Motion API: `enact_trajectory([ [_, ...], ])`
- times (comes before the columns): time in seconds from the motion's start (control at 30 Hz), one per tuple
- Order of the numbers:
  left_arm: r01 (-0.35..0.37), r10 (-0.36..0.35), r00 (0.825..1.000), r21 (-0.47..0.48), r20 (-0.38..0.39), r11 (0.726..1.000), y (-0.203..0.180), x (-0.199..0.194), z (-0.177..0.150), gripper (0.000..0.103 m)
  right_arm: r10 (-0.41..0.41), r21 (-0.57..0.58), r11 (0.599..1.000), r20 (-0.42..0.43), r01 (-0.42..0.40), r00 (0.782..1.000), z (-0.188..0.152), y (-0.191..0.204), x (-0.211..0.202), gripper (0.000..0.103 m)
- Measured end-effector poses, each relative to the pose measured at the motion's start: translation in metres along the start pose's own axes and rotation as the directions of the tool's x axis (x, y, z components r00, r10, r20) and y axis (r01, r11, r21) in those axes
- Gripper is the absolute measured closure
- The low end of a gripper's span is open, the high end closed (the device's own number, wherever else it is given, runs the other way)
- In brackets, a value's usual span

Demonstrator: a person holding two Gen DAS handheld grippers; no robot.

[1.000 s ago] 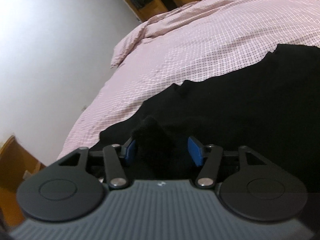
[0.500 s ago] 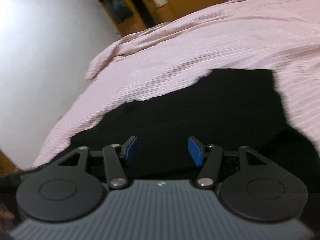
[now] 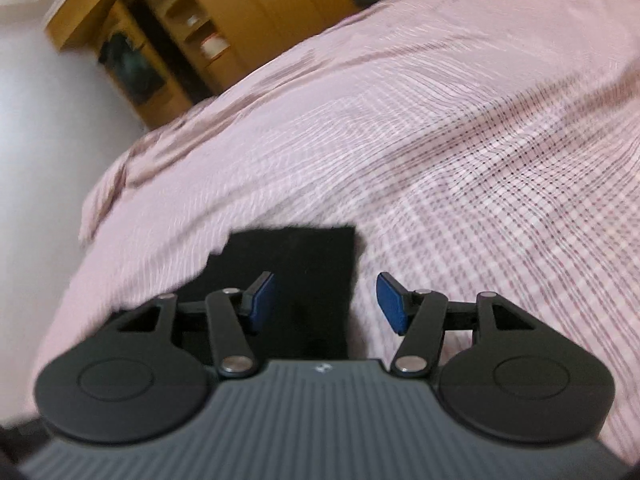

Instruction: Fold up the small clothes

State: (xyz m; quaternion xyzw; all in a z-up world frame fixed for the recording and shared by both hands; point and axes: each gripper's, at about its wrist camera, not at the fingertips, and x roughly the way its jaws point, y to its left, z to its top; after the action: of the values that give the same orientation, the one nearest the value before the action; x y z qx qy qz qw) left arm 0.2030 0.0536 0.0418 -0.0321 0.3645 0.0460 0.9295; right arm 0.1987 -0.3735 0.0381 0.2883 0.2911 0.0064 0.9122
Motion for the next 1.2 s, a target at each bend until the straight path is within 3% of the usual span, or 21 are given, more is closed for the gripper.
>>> enact_trajectory([
  [0.17, -0.004, 0.004, 1.0, 0.003, -0.009, 1.0, -0.002, 0.008, -0.002, 0.012, 0.012, 0.084, 0.996, -0.008, -0.012, 1.0, 0.016, -0.014, 0.032, 0.045],
  [0.33, 0.012, -0.012, 1.0, 0.012, -0.002, 1.0, -0.005, 0.015, -0.003, 0.012, 0.028, 0.054, 0.998, -0.035, -0.026, 0.999, 0.019, -0.014, 0.056, 0.048],
  [0.37, 0.018, -0.018, 1.0, 0.014, 0.003, 1.0, -0.007, 0.015, -0.003, 0.012, 0.033, 0.042, 0.999, -0.036, -0.031, 0.999, 0.02, -0.014, 0.055, 0.054],
  [0.4, 0.024, -0.024, 1.0, 0.016, 0.007, 1.0, -0.008, 0.016, -0.003, 0.012, 0.043, 0.029, 0.999, -0.042, -0.042, 0.998, 0.019, -0.012, 0.057, 0.066],
  [0.43, 0.034, -0.034, 0.999, 0.018, 0.014, 0.999, -0.009, 0.016, -0.004, 0.016, 0.055, 0.017, 0.998, -0.049, -0.054, 0.997, 0.019, -0.01, 0.057, 0.076],
  [0.47, 0.051, -0.052, 0.998, 0.022, 0.024, 0.998, -0.011, 0.016, -0.005, 0.025, 0.059, -0.002, 0.998, -0.051, -0.059, 0.997, 0.018, -0.008, 0.056, 0.093],
  [0.5, 0.072, -0.073, 0.997, 0.029, 0.033, 0.997, -0.012, 0.015, -0.006, 0.03, 0.058, -0.038, 0.998, -0.039, -0.059, 0.998, 0.017, -0.005, 0.053, 0.094],
  [0.57, 0.116, -0.119, 0.992, 0.05, 0.052, 0.992, -0.016, 0.013, -0.007, 0.054, 0.046, -0.121, 0.992, 0.023, -0.043, 0.999, 0.016, 0.002, 0.042, 0.095],
  [0.67, 0.111, -0.123, 0.988, 0.12, 0.098, 0.987, -0.028, 0.009, -0.006, 0.065, 0.027, -0.092, 0.996, 0.102, -0.017, 0.994, 0.021, -0.004, 0.028, 0.095],
  [0.77, 0.08, -0.099, 0.989, 0.167, 0.109, 0.983, -0.04, 0.013, -0.005, 0.065, -0.023, -0.12, 0.992, 0.098, 0.035, 0.995, 0.023, -0.004, 0.035, 0.095],
  [0.9, 0.041, -0.062, 0.993, 0.19, 0.103, 0.981, -0.047, 0.023, -0.006, 0.065, -0.063, -0.116, 0.991, -0.017, 0.061, 0.998, 0.022, -0.012, 0.056, 0.094],
  [1.07, 0.052, -0.067, 0.994, 0.161, 0.09, 0.986, -0.038, 0.019, -0.004, 0.055, -0.022, -0.05, 0.999, -0.022, 0.021, 1.0, 0.022, -0.018, 0.029, 0.091],
  [1.2, 0.084, -0.094, 0.993, 0.117, 0.077, 0.99, -0.027, 0.008, -0.002, 0.044, 0.042, -0.125, 0.991, -0.043, -0.047, 0.998, 0.01, -0.008, -0.006, 0.091],
])
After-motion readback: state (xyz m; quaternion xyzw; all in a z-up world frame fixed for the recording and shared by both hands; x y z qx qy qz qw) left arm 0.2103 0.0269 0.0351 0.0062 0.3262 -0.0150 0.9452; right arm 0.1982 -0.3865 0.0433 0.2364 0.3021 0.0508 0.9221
